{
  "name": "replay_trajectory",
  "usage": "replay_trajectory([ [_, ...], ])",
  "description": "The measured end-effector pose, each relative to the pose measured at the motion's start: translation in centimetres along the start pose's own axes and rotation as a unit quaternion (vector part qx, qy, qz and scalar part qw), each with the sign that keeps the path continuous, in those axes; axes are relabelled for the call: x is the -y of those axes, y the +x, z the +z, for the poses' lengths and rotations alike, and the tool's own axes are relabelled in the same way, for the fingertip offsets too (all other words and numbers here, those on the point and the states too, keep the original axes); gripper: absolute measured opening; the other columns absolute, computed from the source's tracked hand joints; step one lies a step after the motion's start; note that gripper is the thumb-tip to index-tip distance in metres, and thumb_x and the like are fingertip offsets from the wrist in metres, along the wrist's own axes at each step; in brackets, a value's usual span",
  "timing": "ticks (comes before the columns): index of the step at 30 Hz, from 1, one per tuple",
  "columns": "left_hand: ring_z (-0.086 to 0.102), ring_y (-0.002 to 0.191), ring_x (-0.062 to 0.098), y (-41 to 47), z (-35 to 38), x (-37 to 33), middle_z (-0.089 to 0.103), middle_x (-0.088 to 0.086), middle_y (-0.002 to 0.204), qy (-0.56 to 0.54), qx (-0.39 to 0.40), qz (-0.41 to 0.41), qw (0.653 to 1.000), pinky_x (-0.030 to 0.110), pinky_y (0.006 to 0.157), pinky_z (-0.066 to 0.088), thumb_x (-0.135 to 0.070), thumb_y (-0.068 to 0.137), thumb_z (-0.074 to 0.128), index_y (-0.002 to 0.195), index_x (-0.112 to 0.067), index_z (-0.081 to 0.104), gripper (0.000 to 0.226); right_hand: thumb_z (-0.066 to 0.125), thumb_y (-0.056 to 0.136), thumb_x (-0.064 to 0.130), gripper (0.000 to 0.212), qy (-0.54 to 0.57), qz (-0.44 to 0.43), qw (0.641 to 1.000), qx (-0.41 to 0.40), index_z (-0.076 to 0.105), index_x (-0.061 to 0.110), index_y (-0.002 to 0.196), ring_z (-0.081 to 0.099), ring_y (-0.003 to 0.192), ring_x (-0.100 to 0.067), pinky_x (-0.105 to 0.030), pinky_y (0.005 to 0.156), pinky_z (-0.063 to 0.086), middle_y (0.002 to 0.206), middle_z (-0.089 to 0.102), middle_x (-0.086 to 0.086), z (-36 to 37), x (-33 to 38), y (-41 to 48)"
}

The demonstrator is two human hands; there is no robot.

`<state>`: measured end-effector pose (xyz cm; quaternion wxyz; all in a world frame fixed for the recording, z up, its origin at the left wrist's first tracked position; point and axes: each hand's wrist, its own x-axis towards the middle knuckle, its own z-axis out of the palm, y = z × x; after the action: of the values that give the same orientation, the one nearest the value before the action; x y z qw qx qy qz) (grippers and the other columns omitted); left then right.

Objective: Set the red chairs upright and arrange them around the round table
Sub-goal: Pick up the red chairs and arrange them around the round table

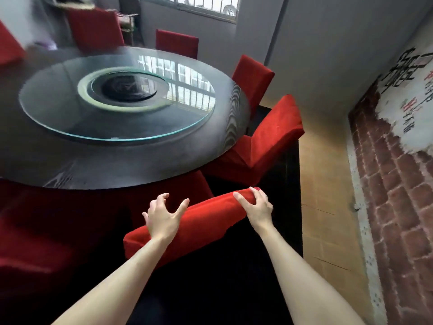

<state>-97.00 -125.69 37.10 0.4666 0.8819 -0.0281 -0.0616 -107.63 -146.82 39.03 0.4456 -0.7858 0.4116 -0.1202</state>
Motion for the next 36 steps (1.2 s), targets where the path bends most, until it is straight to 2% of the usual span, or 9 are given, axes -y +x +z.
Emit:
replay_trajectory([
  [2, 0.042, 0.132, 0.029, -0.3, 0.0, 0.7, 0.05, 0.013, 0.135, 0.053, -0.033, -0.021, 0.998, 0.056, 0.117, 0.004, -0.054, 0.081, 0.069, 0.132, -0.013, 0.053, 0.067, 0.066, 0.08, 0.064, 0.08, -0.019, 0.008, 1.0, 0.022, 0.044, 0.024, 0.146, 0.007, 0.147, -0.029, -0.04, 0.119, 0.013, 0.161, 0.019, -0.006, 0.4, -0.4, 0.9],
  [6, 0.018, 0.146, 0.03, -2.9, 1.4, 1.6, 0.032, 0.015, 0.152, 0.06, -0.109, -0.088, 0.988, 0.057, 0.117, 0.0, -0.057, 0.078, 0.07, 0.138, -0.012, 0.05, 0.078, 0.067, 0.077, 0.066, 0.086, -0.032, -0.003, 0.994, 0.108, 0.038, 0.03, 0.149, -0.012, 0.149, -0.03, -0.043, 0.12, 0.002, 0.165, 0.0, -0.003, 0.1, -1.4, 2.6],
  [9, 0.003, 0.15, 0.03, -4.7, 3.1, 2.0, 0.016, 0.016, 0.16, 0.07, -0.134, -0.119, 0.981, 0.053, 0.119, -0.003, -0.058, 0.077, 0.071, 0.144, -0.012, 0.044, 0.086, 0.067, 0.075, 0.068, 0.089, -0.047, -0.006, 0.986, 0.159, 0.034, 0.033, 0.15, -0.019, 0.148, -0.033, -0.048, 0.119, 0.004, 0.165, -0.009, 0.001, -0.5, -2.4, 3.2],
  [12, -0.006, 0.15, 0.026, -6.1, 4.3, 2.1, 0.005, 0.011, 0.163, 0.087, -0.138, -0.163, 0.973, 0.061, 0.114, -0.005, -0.064, 0.075, 0.068, 0.148, -0.017, 0.037, 0.092, 0.067, 0.076, 0.067, 0.091, -0.077, -0.007, 0.98, 0.183, 0.03, 0.033, 0.152, -0.025, 0.145, -0.036, -0.054, 0.118, 0.003, 0.164, -0.015, 0.002, -0.7, -3.3, 3.7],
  [16, -0.015, 0.149, 0.022, -7.1, 5.1, 2.4, -0.007, 0.002, 0.164, 0.067, -0.128, -0.203, 0.969, 0.07, 0.11, 0.006, -0.063, 0.074, 0.07, 0.153, -0.021, 0.026, 0.1, 0.068, 0.074, 0.068, 0.094, -0.097, 0.005, 0.975, 0.2, 0.028, 0.035, 0.153, -0.033, 0.141, -0.041, -0.063, 0.115, 0.007, 0.162, -0.023, 0.005, -0.1, -3.5, 4.1],
  [23, -0.03, 0.144, 0.022, -3.8, 5.3, 2.1, -0.005, -0.007, 0.164, 0.058, -0.091, -0.21, 0.972, 0.07, 0.109, 0.018, -0.065, 0.074, 0.068, 0.155, -0.025, 0.021, 0.102, 0.072, 0.067, 0.071, 0.1, -0.111, 0.035, 0.974, 0.194, 0.028, 0.041, 0.151, -0.038, 0.137, -0.043, -0.074, 0.108, 0.01, 0.156, -0.032, 0.014, 1.8, -3.5, 5.4],
  [28, -0.036, 0.14, 0.02, -2.9, 5.5, 2.9, 0.005, -0.007, 0.162, 0.072, -0.078, -0.214, 0.971, 0.063, 0.113, 0.024, -0.072, 0.072, 0.065, 0.146, -0.027, 0.041, 0.09, 0.074, 0.064, 0.072, 0.096, -0.105, 0.051, 0.978, 0.171, 0.036, 0.042, 0.147, -0.034, 0.138, -0.042, -0.072, 0.108, 0.021, 0.156, -0.026, 0.017, 2.6, -3.6, 5.9],
  [31, -0.033, 0.141, 0.021, -2.4, 5.8, 3.1, 0.017, -0.003, 0.158, 0.081, -0.098, -0.207, 0.97, 0.056, 0.114, 0.02, -0.072, 0.07, 0.065, 0.136, -0.024, 0.052, 0.082, 0.072, 0.062, 0.075, 0.09, -0.12, 0.039, 0.98, 0.156, 0.045, 0.04, 0.14, -0.026, 0.141, -0.041, -0.068, 0.108, 0.027, 0.156, -0.018, 0.018, 2.8, -3.9, 5.9],
  [36, -0.032, 0.141, 0.025, -2.4, 5.7, 3.5, 0.024, 0.001, 0.154, 0.096, -0.088, -0.198, 0.972, 0.049, 0.118, 0.013, -0.075, 0.07, 0.063, 0.13, -0.024, 0.054, 0.079, 0.068, 0.06, 0.081, 0.084, -0.143, 0.022, 0.98, 0.137, 0.05, 0.04, 0.131, -0.016, 0.142, -0.043, -0.065, 0.11, 0.026, 0.153, -0.011, 0.018, 2.9, -4.4, 5.6],
])
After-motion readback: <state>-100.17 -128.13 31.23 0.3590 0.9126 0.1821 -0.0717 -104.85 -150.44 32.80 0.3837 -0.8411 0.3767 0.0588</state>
